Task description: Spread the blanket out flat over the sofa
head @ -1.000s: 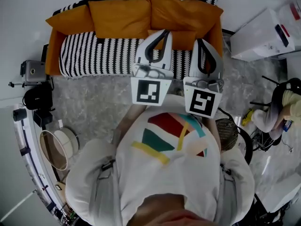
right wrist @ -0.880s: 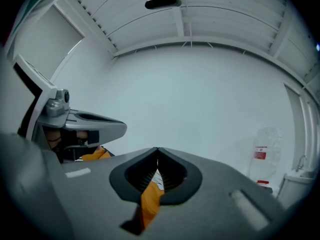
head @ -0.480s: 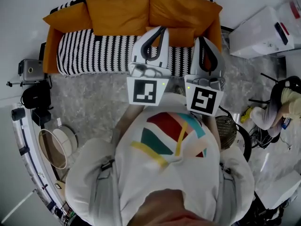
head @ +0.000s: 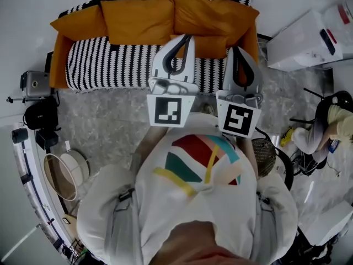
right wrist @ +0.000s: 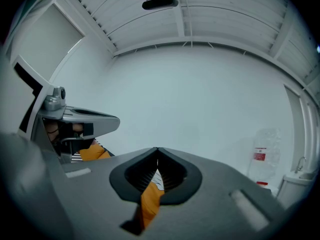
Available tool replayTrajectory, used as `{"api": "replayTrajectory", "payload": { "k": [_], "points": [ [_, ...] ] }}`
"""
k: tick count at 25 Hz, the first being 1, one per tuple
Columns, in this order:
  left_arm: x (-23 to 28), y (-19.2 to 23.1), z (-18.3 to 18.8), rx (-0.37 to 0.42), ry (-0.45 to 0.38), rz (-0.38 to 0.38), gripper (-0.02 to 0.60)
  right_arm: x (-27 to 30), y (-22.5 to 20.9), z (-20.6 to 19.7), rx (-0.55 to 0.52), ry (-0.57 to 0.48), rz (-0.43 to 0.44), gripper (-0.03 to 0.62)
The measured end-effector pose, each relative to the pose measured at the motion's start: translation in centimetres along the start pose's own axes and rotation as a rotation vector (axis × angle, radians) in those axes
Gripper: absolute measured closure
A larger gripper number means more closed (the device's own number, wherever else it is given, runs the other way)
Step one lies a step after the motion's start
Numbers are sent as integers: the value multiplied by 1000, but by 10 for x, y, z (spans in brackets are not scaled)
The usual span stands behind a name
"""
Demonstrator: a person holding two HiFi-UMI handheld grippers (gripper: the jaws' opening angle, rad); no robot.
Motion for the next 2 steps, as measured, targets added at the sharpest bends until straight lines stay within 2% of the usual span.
{"api": "replayTrajectory", "payload": {
  "k": [2],
  "points": [
    [1,0,0,-3,1,3,566,0,-1,0,-5,1,3,589]
  ]
}}
Point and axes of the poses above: the fingertips, and each gripper's own axes: x forward along the fingers, y to its left, z out of its top, the point moved 7 cm from there along -x, backward along the fingers, and after that the axes turned 3 degrees about z, right-handed, at the moved point
